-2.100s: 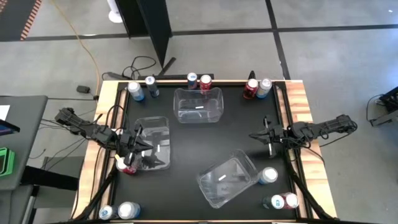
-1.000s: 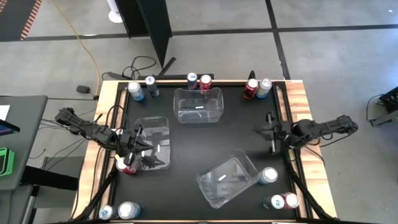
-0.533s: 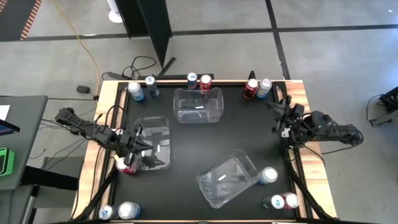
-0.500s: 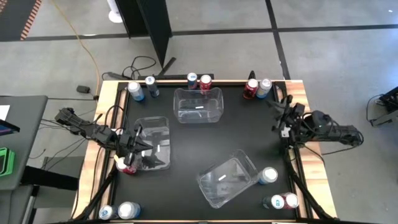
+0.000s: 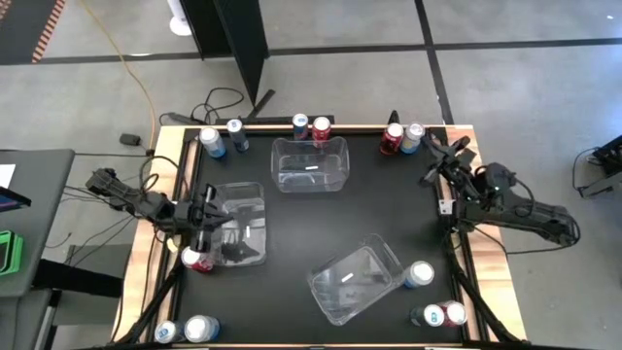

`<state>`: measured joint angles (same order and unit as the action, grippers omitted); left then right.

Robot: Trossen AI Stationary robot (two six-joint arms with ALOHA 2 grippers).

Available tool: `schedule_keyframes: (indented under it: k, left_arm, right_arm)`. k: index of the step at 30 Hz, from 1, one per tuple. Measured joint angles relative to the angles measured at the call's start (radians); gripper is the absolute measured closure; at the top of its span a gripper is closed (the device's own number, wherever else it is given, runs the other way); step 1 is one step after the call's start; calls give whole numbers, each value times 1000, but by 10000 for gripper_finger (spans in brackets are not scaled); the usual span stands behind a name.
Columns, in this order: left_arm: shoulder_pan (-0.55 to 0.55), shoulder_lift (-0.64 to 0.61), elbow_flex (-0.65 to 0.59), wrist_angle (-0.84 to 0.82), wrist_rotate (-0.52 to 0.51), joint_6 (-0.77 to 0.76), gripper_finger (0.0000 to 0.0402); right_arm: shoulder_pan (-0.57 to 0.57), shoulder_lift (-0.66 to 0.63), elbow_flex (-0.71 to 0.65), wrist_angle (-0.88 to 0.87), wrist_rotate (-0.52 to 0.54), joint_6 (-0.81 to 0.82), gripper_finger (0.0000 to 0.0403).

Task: Sort soda cans
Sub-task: Put the red soda can into the top transparent bin

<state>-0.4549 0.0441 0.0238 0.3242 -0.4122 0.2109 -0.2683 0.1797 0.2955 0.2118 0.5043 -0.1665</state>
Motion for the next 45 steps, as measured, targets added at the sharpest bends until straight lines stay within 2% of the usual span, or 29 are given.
schedule_keyframes:
  k: [8,16,24,30,34,38,45]
  left_arm:
    - [0,0,0,85,-34,228,401]
    - [0,0,0,134,-62,447,401]
    - [35,0,6,231,-98,550,401]
    - [79,0,24,228,-98,510,401]
    - [109,0,55,270,-98,501,401]
    - [130,0,97,275,-98,451,401]
    - [142,0,103,247,-119,387,401]
  right_arm:
    - [-115,180,120,-90,123,39,403]
    - [-217,331,216,-151,126,76,403]
    - [-327,499,366,-440,126,224,393]
    - [-416,622,495,-665,112,397,332]
    - [-484,696,557,-758,6,490,277]
    - [-539,773,579,-767,-147,533,211]
    - [-555,905,642,-785,-185,535,108]
